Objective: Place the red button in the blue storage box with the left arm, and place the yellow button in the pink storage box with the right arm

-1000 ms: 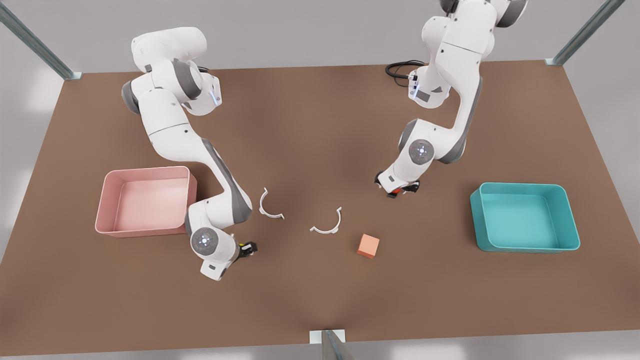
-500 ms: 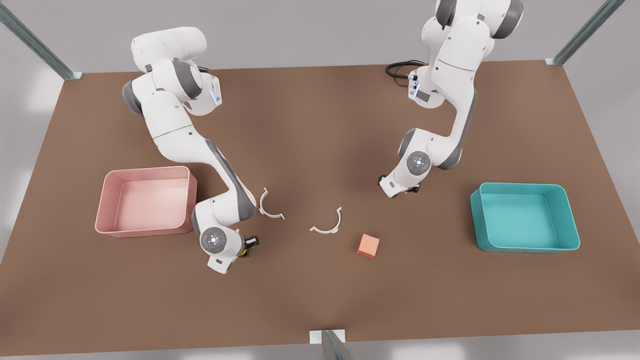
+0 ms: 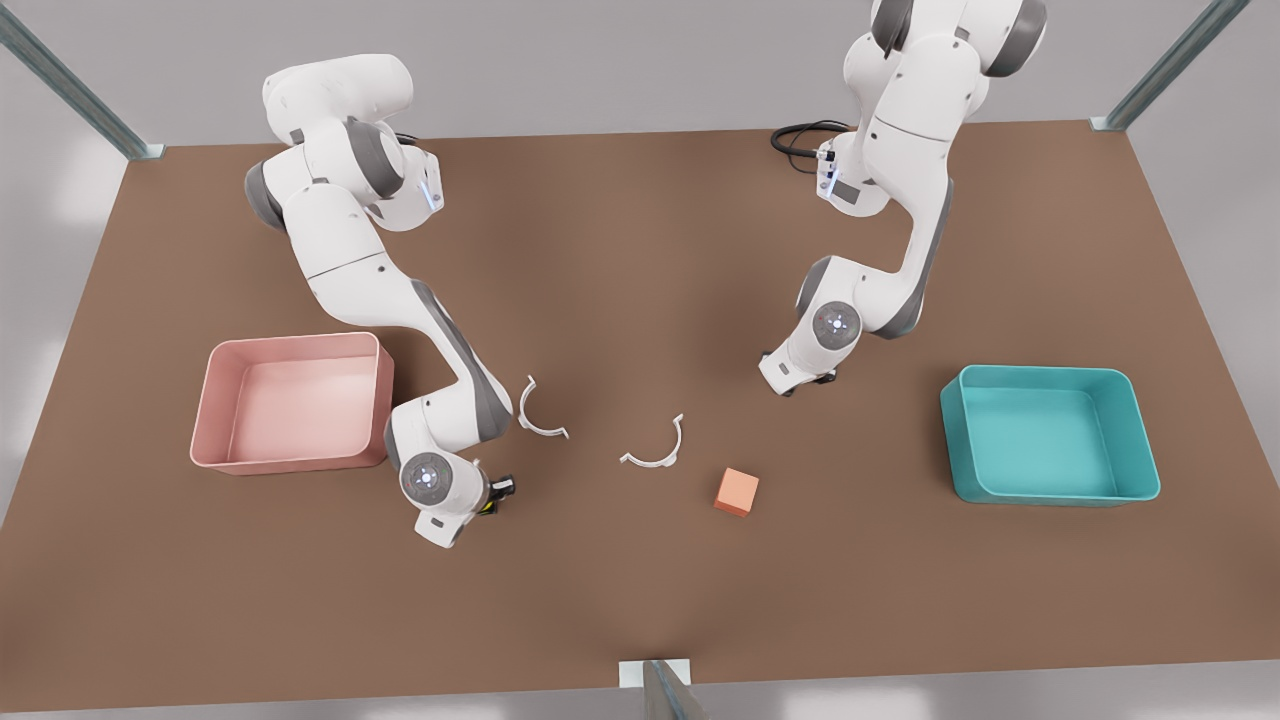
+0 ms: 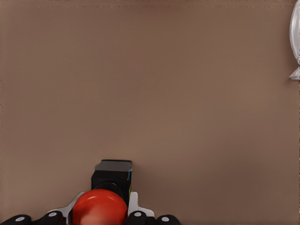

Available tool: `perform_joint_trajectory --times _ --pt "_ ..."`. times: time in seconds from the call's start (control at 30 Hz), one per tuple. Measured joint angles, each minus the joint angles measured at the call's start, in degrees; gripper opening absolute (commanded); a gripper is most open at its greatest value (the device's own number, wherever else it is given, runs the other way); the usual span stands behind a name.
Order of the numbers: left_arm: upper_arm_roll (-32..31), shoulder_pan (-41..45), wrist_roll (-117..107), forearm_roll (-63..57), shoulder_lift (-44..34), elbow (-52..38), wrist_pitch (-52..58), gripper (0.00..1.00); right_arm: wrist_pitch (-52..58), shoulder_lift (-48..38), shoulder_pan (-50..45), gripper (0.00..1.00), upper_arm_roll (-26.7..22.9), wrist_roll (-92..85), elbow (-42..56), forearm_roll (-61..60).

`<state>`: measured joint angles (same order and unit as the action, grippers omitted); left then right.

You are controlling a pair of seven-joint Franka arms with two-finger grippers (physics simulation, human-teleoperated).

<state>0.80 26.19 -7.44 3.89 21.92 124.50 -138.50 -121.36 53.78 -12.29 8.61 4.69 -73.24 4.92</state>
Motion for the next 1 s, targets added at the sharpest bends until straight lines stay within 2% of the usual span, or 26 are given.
perform_joint_trajectory --times 0.03,0.27,0.37,0.43,0.47,0.53,0.63,0.73,0.87,1.0 --pt "0.00 -0.03 -0.06 -0.02 -0.84 0.02 0.08 0.49 -0.06 0.00 -0.01 0.55 0.00 0.03 0.00 -0.03" --pt "0.67 -3.37 0.09 -0.09 -14.92 -2.16 7.05 0.50 -0.17 -0.88 -0.25 0.55 0.02 0.13 0.15 -0.06" --pt "0.85 -10.92 2.03 -0.10 -19.50 -3.92 12.18 0.51 0.09 -7.19 0.96 0.55 0.19 0.08 -3.13 -0.10" --pt "0.92 -16.76 4.67 -0.12 -20.04 -6.61 15.65 0.51 0.17 -13.68 5.88 0.55 3.28 -0.12 -9.09 -0.15" --pt "0.92 -19.86 6.36 -0.42 -19.43 -8.03 17.00 0.51 0.21 -16.52 10.15 0.43 6.48 -0.29 -12.21 -0.20" --pt "0.93 -26.61 10.06 -1.40 -17.19 -10.96 19.10 0.51 0.32 -23.13 15.04 0.43 9.52 -0.64 -18.75 -0.30" --pt "0.97 -37.28 16.19 -2.13 -12.21 -15.98 20.95 0.51 2.12 -33.85 19.96 0.43 10.53 -1.40 -26.27 -0.41" --pt "1.05 -40.19 22.24 -2.40 -5.75 -20.90 21.93 0.51 4.52 -40.26 27.91 0.43 10.69 -3.50 -32.78 -0.50" --pt "1.04 -39.90 28.87 -2.53 -0.24 -22.80 21.50 0.50 6.17 -40.85 36.31 0.43 10.55 -7.06 -37.46 -0.54" --pt "1.05 -39.90 34.19 -2.49 4.82 -23.87 19.70 0.51 6.13 -32.29 40.37 0.46 10.28 -10.24 -38.37 0.23"
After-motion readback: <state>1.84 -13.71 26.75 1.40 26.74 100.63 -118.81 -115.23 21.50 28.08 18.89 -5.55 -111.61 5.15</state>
